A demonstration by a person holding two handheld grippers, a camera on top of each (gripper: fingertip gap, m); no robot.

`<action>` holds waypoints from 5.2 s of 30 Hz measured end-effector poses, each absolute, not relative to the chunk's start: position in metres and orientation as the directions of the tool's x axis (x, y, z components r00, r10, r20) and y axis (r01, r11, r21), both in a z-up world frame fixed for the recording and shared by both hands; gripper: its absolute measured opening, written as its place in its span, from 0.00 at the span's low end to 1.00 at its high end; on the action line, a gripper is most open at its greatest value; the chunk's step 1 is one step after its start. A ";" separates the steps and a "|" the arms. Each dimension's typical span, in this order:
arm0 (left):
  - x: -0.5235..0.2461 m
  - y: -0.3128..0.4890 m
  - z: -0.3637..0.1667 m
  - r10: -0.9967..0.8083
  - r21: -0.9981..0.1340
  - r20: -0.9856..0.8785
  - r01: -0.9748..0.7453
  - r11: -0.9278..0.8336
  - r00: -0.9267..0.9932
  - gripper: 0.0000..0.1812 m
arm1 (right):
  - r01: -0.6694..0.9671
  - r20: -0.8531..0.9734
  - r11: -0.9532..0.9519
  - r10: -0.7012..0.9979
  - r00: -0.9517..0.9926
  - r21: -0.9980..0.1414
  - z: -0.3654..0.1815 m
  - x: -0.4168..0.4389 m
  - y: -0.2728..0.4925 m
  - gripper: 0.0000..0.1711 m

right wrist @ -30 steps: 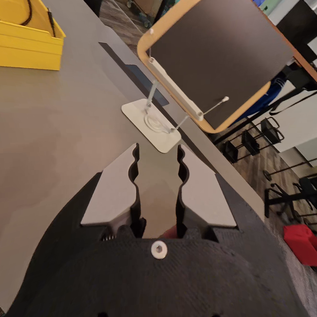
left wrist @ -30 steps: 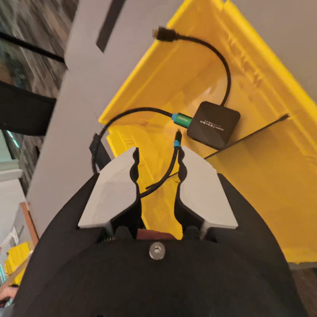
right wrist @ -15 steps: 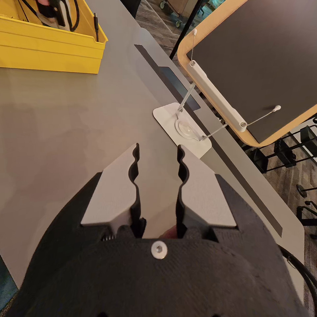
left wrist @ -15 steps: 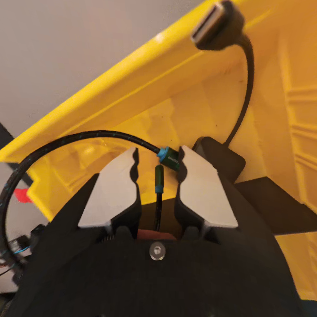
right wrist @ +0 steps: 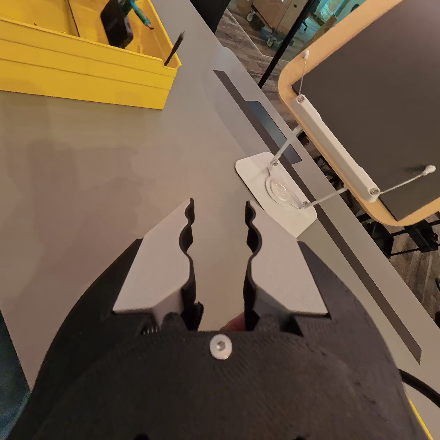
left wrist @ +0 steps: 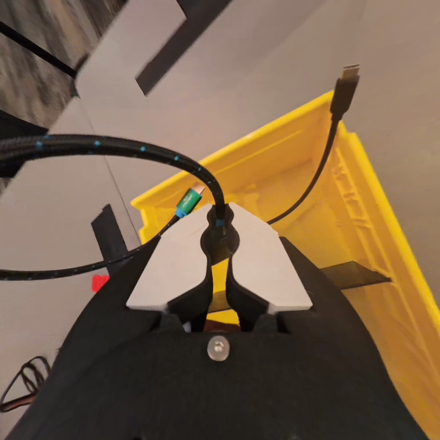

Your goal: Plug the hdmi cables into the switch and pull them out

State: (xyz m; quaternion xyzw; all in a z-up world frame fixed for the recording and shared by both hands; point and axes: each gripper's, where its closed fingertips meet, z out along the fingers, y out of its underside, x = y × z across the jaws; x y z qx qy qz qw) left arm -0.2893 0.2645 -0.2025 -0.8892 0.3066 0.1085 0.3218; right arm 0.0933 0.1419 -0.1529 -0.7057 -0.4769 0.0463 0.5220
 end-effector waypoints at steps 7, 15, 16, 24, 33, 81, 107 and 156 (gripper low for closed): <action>-0.238 0.248 -0.117 -0.494 -0.631 -0.496 -0.688 -0.359 0.713 0.03 | 0.563 0.407 0.088 0.781 0.473 -0.822 -0.138 0.050 0.127 0.23; -0.112 0.196 -0.064 -0.636 -0.678 -0.538 -0.732 -0.063 0.553 0.03 | 0.415 0.372 0.173 0.802 0.467 -0.893 -0.105 0.000 0.128 0.24; -0.095 0.189 -0.067 -0.661 -0.670 -0.541 -0.741 -0.033 0.519 0.03 | 0.407 0.372 0.177 0.799 0.473 -0.896 -0.104 -0.004 0.130 0.25; 0.000 0.146 -0.104 -0.778 -0.657 -0.530 -0.743 0.127 0.336 0.03 | 0.394 0.232 0.035 0.854 0.466 -0.918 -0.150 -0.016 0.149 0.23; 0.029 0.141 -0.134 -0.797 -0.652 -0.539 -0.733 0.191 0.272 0.04 | 0.144 -0.152 -0.233 0.892 0.425 -0.962 -0.177 -0.015 0.147 0.07; -0.001 0.149 -0.158 -0.622 -0.523 -0.722 -0.827 0.205 0.302 0.49 | -0.158 -0.475 -0.448 0.835 0.278 -0.880 -0.138 -0.024 0.125 0.07; -0.024 0.131 -0.180 -0.798 -0.435 -0.595 -0.875 0.215 0.099 0.41 | 0.450 0.660 0.523 0.716 0.228 -0.724 -0.118 0.003 0.104 0.18; 0.004 0.078 -0.186 -0.921 -0.617 -0.387 -0.730 0.293 -0.043 0.42 | 0.288 0.482 0.460 0.876 0.008 -0.840 -0.146 -0.005 0.071 0.11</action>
